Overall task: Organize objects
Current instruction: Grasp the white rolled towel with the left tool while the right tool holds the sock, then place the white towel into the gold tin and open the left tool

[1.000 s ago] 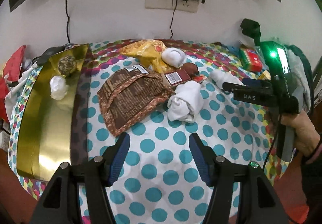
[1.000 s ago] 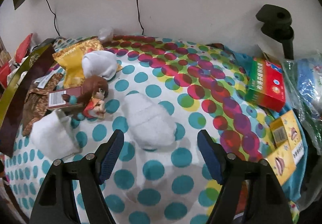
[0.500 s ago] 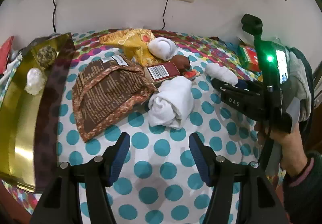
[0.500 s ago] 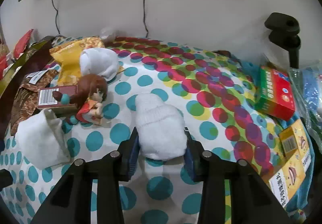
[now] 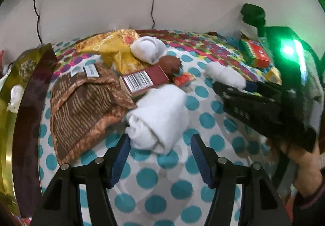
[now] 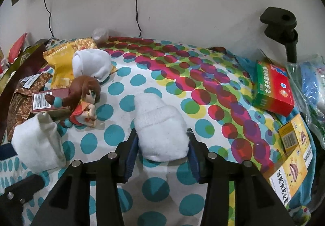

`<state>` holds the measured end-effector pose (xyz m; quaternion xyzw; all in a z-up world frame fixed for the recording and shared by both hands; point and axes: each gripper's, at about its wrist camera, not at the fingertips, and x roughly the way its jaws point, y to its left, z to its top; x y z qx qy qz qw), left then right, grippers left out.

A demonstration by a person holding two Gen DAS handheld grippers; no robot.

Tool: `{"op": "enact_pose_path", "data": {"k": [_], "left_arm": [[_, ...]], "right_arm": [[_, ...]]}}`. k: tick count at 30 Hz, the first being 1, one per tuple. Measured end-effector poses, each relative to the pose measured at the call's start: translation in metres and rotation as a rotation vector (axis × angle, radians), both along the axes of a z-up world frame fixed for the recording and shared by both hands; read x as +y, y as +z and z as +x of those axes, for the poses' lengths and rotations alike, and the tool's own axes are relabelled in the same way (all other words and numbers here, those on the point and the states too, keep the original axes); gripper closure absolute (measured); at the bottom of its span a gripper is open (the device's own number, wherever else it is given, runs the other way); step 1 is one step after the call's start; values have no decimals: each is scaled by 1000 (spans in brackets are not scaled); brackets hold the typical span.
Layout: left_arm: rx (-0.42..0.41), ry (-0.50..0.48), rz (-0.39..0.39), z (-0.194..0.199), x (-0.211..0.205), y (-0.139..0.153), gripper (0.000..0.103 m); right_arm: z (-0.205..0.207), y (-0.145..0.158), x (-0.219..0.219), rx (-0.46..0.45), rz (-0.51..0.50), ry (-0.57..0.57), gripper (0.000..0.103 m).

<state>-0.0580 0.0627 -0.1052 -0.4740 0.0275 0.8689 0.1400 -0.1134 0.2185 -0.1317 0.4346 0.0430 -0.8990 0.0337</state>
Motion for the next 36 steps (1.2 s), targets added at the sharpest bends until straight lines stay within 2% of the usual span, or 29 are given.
{"op": "enact_pose_path", "data": {"k": [6,7,8,13,20,25,29,32,34,36], "left_arm": [[31,27,29,-10,-3,-7,40],[36,25,21,-10,-2,-8,43],[41,20,20,-10,-2,-8,52],[66,5,3,-5,0,-7,65],[45,1,52,5,-5,0,67],[88,-1,62,26,-12,20,67],[158,14,29,44,-31,49,67],[184,57,22,51,-56,67,67],[181,100,14,52,-78,75,67],[186,147,11,53,-99,81,67]], "right_arm": [[0,0,-2,2,18,-4,58],[0,0,-1,0,15,-9,57],[-1,0,0,-2,6,-9,57],[-1,0,3,-9,-15,-13,55],[-1,0,0,-3,16,-16,55],[-2,1,-1,-3,22,-18,53],[-3,1,-1,-4,23,-20,53],[-3,2,-1,-3,24,-21,55],[-2,3,-3,1,28,-4,63],[-1,3,-7,9,63,2,63]]}}
